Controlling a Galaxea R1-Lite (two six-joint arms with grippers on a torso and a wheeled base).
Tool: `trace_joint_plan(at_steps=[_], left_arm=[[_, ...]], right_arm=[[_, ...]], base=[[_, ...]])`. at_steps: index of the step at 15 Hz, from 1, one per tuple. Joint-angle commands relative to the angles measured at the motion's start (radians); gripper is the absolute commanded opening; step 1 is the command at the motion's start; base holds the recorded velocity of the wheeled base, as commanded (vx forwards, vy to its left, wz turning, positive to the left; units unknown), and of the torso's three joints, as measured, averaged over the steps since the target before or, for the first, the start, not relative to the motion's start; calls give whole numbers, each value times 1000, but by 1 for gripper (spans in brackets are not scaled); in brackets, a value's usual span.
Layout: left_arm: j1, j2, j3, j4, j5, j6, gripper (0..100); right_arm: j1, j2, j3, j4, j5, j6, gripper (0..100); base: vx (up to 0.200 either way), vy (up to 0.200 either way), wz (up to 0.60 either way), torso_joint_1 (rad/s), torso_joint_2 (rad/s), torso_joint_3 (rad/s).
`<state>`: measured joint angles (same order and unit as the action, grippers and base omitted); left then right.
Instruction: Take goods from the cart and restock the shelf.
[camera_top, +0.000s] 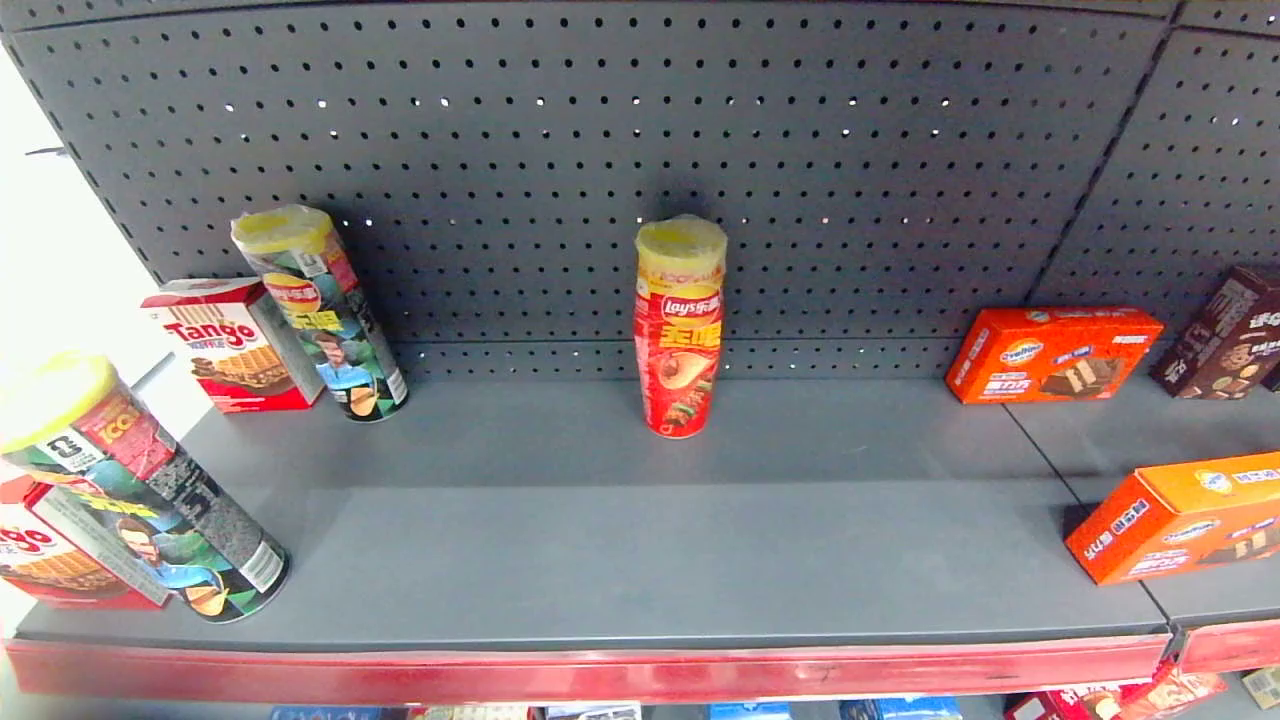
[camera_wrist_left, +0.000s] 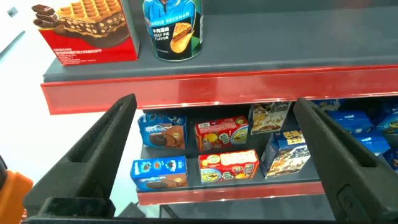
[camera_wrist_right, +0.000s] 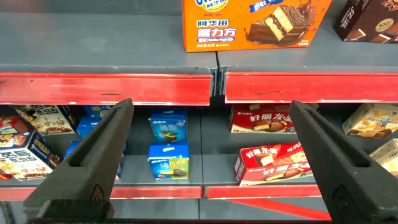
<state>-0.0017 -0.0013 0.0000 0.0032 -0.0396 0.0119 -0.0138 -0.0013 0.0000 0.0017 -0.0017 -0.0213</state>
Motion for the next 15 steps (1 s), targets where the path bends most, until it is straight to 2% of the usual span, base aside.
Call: trace_joint_plan(at_steps=[1, 5, 15], left_arm=[[0, 1, 0, 0, 0, 0, 100], [0, 1, 0, 0, 0, 0, 100], [0, 1, 0, 0, 0, 0, 100]], right_arm=[[0, 1, 0, 0, 0, 0, 100], [0, 1, 0, 0, 0, 1, 100], [0, 1, 0, 0, -3, -3, 100]], base=[[0, 0, 0, 0, 0, 0], [0, 0, 0, 0, 0, 0], [0, 0, 600, 0, 3, 1]])
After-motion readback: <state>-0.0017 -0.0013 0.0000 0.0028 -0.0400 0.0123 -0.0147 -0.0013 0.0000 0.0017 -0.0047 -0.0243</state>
